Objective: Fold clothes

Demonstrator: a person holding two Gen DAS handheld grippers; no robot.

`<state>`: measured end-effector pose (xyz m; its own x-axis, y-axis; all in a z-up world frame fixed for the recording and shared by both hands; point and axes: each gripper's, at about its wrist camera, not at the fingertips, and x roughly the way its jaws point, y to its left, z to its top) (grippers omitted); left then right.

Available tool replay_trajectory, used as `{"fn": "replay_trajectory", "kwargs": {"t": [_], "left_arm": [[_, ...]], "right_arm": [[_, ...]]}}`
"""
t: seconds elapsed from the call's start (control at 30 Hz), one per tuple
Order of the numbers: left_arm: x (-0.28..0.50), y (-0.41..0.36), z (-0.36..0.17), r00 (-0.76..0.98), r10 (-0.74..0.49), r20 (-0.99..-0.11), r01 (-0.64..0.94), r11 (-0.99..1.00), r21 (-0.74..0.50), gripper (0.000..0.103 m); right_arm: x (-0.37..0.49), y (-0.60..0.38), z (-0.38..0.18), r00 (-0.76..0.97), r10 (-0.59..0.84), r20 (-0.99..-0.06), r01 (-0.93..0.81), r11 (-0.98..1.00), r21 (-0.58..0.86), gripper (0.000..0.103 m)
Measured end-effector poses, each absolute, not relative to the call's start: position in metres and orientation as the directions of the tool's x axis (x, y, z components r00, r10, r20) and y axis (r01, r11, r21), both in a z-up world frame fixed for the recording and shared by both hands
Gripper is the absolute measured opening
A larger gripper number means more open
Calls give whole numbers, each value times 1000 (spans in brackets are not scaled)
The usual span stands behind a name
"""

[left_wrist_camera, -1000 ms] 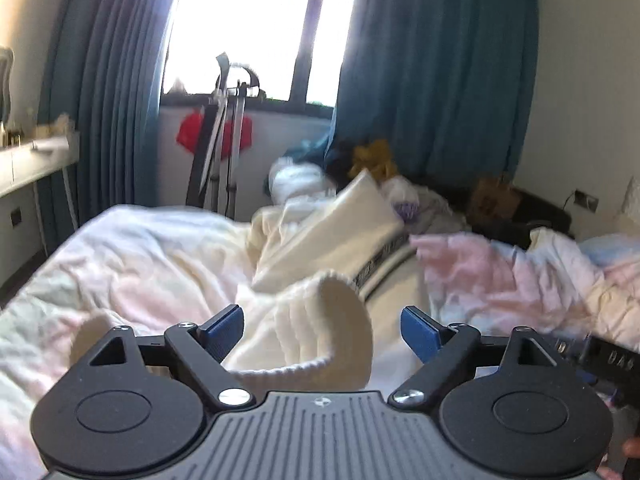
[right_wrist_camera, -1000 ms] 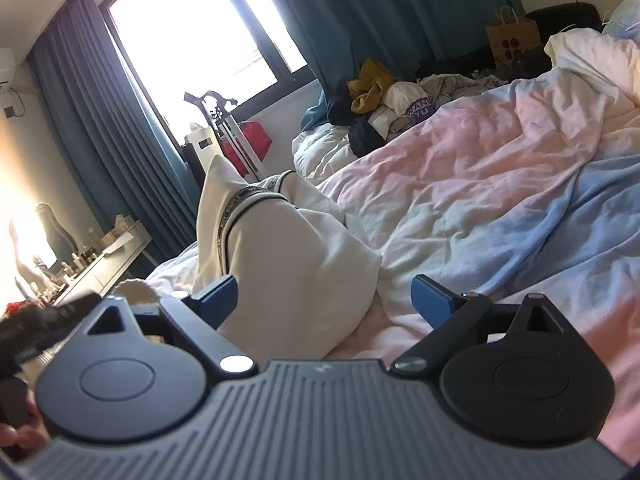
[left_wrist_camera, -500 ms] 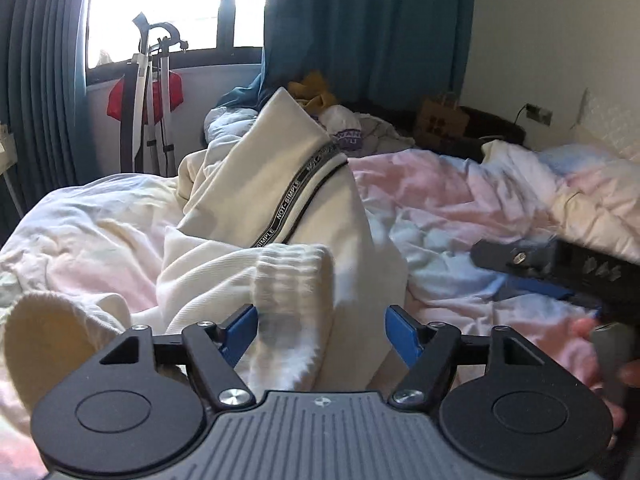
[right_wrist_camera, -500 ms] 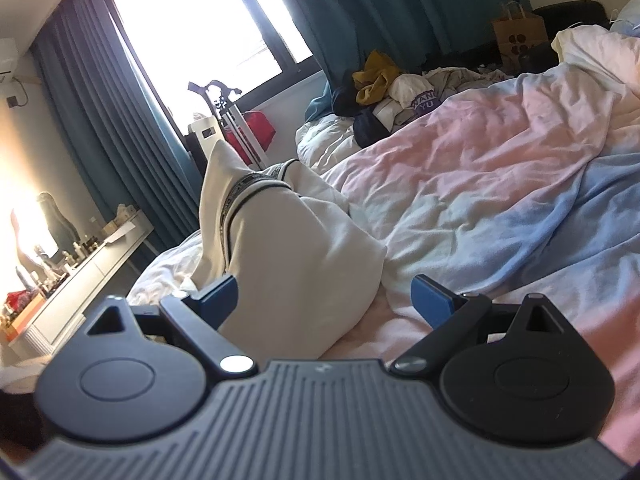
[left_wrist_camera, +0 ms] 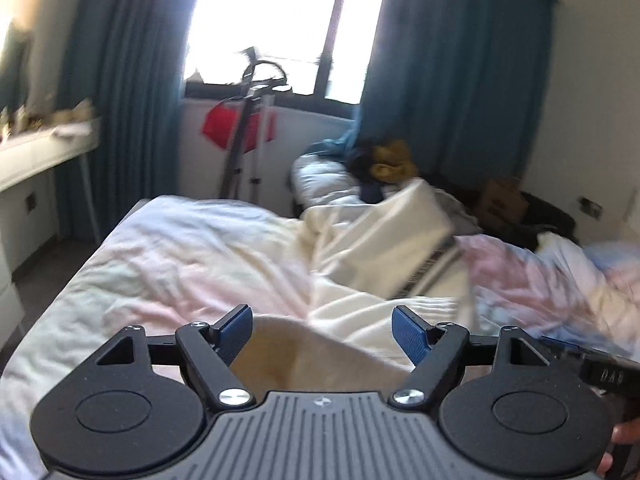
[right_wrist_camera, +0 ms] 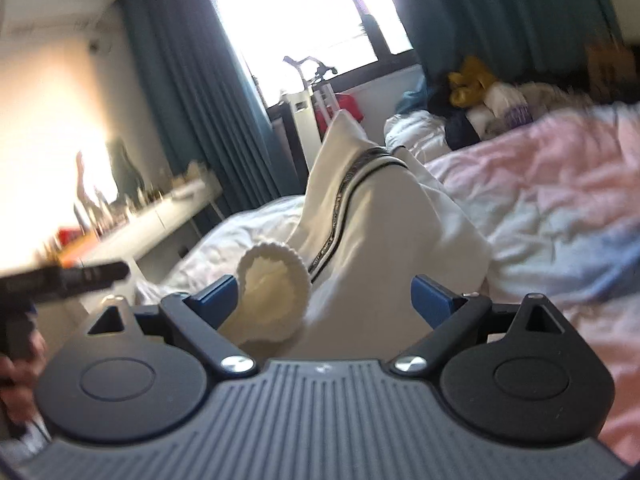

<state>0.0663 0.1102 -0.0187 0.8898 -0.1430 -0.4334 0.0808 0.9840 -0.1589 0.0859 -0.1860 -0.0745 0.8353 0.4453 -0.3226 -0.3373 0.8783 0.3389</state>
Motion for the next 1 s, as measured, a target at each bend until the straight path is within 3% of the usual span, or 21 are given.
{"fn": "replay_trajectory", "kwargs": {"t": [0.07,0.13,0.37,0.43,0.5,0.6,0.63,0.67,1.0], "left_arm": [[69,126,-20,885,-127,-448,60,985,-160,79],[70,135,-24,876,-122,-466,60,988,-145,79],[83,135,-45,829,-127,-545,104,992,-73,79],[86,135,-50,824,-120,-554,101,993,-64,79],[88,137,-53,822,-119,-557,92,993,-76,80],[96,137,-54,825,-106,-555,66,994,-91,81],[97,137,-55,826,-99,-555,60,994,-89,81],[98,137,-55,827,-93,-554,54,995,-87,81],[73,135,-35,871,-72,-485,26,994,-102,81]], "right_arm": [[97,-171,-76,826,440,-353,-360,893,269,91],[109,-155,-80,817,427,-388,-386,904,183,80],[147,-107,-93,812,436,-389,-493,868,-55,75],[157,-101,-101,795,445,-413,-508,860,-50,76],[160,-99,-106,777,475,-414,-529,849,-20,70],[156,-97,-104,765,497,-410,-543,840,7,42],[155,-97,-102,769,495,-404,-538,843,9,26],[153,-98,-99,782,485,-393,-525,851,6,17],[111,-134,-51,857,456,-240,-448,889,92,11]]}}
